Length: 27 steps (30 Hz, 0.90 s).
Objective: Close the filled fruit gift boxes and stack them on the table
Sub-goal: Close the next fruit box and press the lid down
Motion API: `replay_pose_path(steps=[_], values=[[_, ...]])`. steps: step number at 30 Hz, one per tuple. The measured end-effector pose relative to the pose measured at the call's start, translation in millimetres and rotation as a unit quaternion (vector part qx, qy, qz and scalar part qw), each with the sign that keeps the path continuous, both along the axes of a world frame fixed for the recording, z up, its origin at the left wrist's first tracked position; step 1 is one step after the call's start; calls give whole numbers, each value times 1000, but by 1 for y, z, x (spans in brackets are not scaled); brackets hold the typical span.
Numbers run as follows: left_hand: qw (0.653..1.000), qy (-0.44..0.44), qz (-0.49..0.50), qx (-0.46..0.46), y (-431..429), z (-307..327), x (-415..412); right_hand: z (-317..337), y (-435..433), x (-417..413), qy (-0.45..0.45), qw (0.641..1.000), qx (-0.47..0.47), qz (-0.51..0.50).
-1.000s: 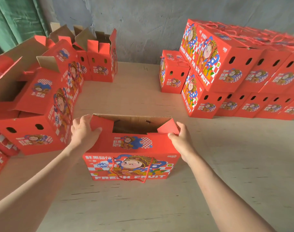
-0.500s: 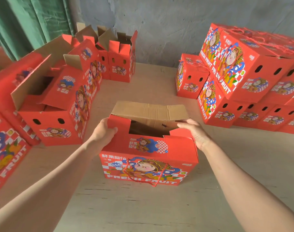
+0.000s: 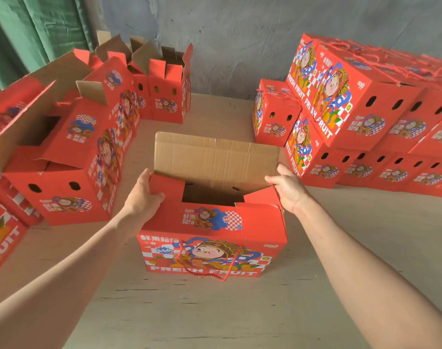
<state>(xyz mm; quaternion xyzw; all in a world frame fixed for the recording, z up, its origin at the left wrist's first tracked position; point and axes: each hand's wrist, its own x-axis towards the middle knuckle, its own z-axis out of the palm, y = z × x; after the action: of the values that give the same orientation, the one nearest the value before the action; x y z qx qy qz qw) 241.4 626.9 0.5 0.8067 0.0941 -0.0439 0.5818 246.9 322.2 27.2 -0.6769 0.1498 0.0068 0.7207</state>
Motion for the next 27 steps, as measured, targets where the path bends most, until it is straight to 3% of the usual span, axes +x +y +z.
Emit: replay_pose_path(steps=[3,7,10,14,18,20,22,24,26,27], values=[[998,-39,-44,20,3,7,2,-3,-1,-3,-21,1000,-19,13],[976,-184,-115,-33,2,28,10,-2,-6,-5,-39,996,-74,20],[966,-237,-97,33,0,43,11,1,-12,-13,-39,993,-110,34],[954,-267,-87,101,2,32,6,16,-17,-33,-14,990,-124,61],[943,-274,-103,157,4,12,-3,20,-21,-49,-13,992,-25,122],[936,-287,-102,176,3,7,-7,21,-20,-51,-7,991,-41,129],[930,-296,-98,194,2,6,-7,17,-14,-53,-36,991,-96,83],[925,-303,-95,208,1,8,-5,10,-4,-61,-100,987,-122,-33],[926,-301,-95,208,1,8,-5,1,2,-73,-183,958,-196,-105],[929,-296,-92,203,0,9,-6,-3,3,-78,-223,933,-268,-89]])
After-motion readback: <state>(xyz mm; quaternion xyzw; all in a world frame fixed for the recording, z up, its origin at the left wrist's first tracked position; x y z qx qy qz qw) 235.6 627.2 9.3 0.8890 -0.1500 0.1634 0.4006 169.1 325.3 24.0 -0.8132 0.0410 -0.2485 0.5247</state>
